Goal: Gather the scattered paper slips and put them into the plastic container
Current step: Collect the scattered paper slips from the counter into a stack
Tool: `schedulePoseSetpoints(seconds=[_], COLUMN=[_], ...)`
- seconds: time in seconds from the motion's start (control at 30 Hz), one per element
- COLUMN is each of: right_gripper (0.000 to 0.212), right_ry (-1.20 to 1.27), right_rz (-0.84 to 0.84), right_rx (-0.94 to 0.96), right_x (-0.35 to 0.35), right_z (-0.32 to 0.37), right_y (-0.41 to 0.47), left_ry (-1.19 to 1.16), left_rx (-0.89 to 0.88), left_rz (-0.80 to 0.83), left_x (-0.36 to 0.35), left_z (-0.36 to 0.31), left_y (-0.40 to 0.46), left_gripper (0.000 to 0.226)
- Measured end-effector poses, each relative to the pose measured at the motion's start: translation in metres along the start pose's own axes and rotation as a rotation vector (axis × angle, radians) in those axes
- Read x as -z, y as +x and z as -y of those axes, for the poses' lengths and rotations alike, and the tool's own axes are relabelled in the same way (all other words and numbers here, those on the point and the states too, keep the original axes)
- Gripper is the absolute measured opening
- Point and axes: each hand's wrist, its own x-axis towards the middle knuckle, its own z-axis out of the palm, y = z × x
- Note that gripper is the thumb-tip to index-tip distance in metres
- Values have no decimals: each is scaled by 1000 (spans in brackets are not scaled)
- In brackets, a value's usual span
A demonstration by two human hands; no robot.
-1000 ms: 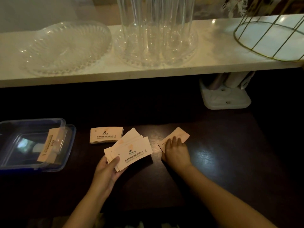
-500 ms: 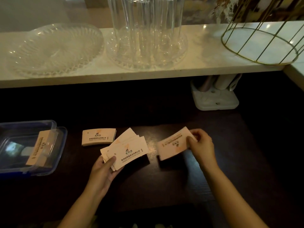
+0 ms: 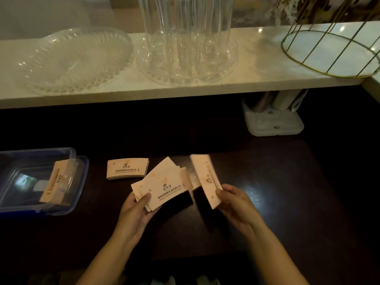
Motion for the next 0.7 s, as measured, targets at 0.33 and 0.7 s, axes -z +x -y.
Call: schedulePoseSetpoints(seconds=[0.33, 0.7], right_gripper=[11, 90], right_ry=[-244, -561], right_rz=[-131, -246], right_rx=[-17, 397], right_x=[-46, -25], right_z=[-63, -44], right_y=[-4, 4], left_ry=[37, 300], left_rx=[-93, -152], left_rz=[167, 186], left_x=[-30, -16], left_z=[5, -2], left_y=[-14, -14], left_gripper=[27, 38])
